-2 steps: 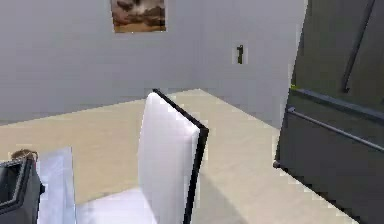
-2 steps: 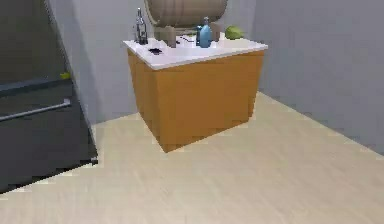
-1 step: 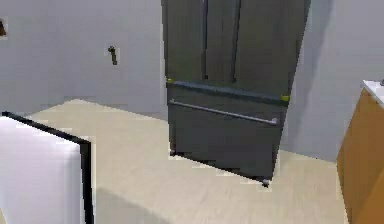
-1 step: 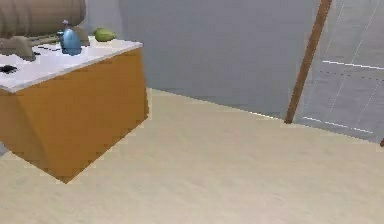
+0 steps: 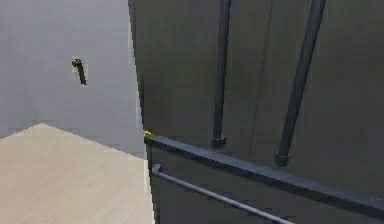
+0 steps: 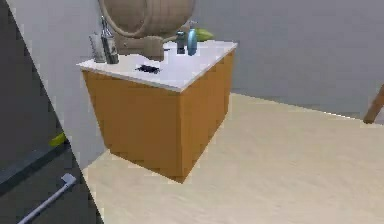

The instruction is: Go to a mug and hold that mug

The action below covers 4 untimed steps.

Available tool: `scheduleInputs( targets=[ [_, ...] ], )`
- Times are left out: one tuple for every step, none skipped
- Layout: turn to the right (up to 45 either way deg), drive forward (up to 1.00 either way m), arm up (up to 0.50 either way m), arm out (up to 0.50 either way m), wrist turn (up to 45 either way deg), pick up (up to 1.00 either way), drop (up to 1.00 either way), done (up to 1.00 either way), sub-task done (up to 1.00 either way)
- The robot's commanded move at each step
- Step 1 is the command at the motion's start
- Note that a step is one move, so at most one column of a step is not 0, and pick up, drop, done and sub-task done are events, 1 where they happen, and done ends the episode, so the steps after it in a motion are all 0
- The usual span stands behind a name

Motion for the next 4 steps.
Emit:
scheduleInputs(
  targets=[
    [-45.0,0.00,0.00,0.00,0.0,0.00,0.00,0.00,0.00],
    [-18.0,0.00,0.00,0.00,0.0,0.00,0.00,0.00,0.00],
    [0.0,1.00,0.00,0.00,0.0,0.00,0.00,0.00,0.00],
    [-18.0,0.00,0.00,0.00,0.0,0.00,0.00,0.00,0.00]
  ],
)
